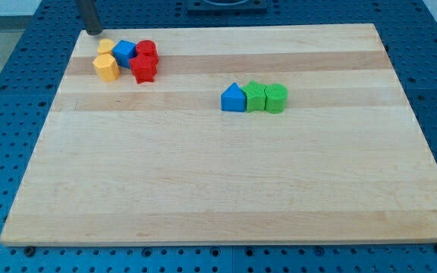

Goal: Push the hexagon along with the heart slightly down

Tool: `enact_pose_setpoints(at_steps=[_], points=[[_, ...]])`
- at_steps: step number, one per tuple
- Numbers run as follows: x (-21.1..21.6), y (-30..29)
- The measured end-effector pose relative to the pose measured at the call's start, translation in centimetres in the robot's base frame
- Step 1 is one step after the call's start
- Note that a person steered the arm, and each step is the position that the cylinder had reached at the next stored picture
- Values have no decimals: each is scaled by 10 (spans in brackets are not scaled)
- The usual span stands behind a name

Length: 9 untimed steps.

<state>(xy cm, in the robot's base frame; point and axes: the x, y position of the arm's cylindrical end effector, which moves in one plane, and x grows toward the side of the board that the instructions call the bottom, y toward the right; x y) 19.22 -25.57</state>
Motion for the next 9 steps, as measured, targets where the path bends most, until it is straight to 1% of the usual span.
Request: enact_pose_setpoints(at_steps=[3,4,6,8,9], points=[[17,11],[50,11],[81,11],[153,11],[163,11]])
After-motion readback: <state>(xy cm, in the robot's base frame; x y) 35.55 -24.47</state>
